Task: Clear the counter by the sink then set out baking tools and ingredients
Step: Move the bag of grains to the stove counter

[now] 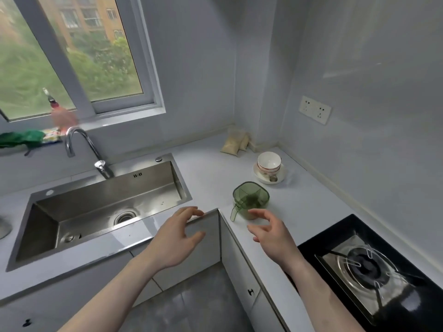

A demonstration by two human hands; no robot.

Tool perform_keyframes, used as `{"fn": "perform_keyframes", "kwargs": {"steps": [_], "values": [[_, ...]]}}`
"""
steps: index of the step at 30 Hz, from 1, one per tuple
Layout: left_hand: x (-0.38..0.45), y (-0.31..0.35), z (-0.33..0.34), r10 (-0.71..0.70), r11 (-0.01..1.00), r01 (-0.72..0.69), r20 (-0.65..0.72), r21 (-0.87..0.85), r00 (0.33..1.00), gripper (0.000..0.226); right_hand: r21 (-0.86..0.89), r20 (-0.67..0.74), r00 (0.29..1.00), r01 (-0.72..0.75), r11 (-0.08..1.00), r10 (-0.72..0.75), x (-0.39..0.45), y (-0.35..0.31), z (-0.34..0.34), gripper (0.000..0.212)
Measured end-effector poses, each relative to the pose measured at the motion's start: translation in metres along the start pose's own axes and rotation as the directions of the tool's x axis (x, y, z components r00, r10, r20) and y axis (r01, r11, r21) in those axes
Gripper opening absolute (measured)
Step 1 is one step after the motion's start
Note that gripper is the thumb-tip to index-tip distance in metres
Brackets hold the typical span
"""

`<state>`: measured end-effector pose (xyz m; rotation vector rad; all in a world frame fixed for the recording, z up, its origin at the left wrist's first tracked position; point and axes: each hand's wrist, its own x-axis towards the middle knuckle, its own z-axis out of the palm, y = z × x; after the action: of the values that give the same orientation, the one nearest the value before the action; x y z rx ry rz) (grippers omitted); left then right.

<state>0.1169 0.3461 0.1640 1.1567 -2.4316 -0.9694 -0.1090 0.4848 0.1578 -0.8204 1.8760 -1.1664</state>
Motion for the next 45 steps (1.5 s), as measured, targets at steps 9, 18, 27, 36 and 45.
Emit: {"fn": "perform_keyframes", "kwargs": {"steps": [9, 18, 27, 36, 45], "values": [[0.114, -0.035, -0.01, 0.012, 0.999, -0.008, 0.069, -0.053, 0.998, 0.036, -0.016, -0.084, 0.996, -0.034, 0.999, 0.033, 0.091, -0.004, 0.006, 0.025], [0.241, -0.08, -0.029, 0.089, 0.994, -0.073, 0.23, -0.078, 0.969, 0.037, -0.016, -0.196, 0.968, -0.163, 0.986, 0.157, 0.18, -0.025, 0.035, 0.026], [0.332, -0.109, -0.026, 0.135, 0.99, -0.143, 0.392, -0.009, 0.91, 0.039, -0.017, -0.279, 0.926, -0.27, 0.963, 0.255, 0.2, -0.031, 0.043, 0.027], [0.394, -0.092, -0.005, 0.15, 0.985, -0.172, 0.396, 0.021, 0.906, 0.039, -0.044, -0.324, 0.912, -0.28, 0.959, 0.252, 0.232, -0.022, 0.001, 0.031], [0.482, -0.071, 0.008, 0.146, 0.97, -0.212, 0.416, 0.117, 0.897, 0.04, -0.138, -0.268, 0.935, -0.277, 0.951, 0.234, 0.277, -0.021, -0.017, 0.035]]}}
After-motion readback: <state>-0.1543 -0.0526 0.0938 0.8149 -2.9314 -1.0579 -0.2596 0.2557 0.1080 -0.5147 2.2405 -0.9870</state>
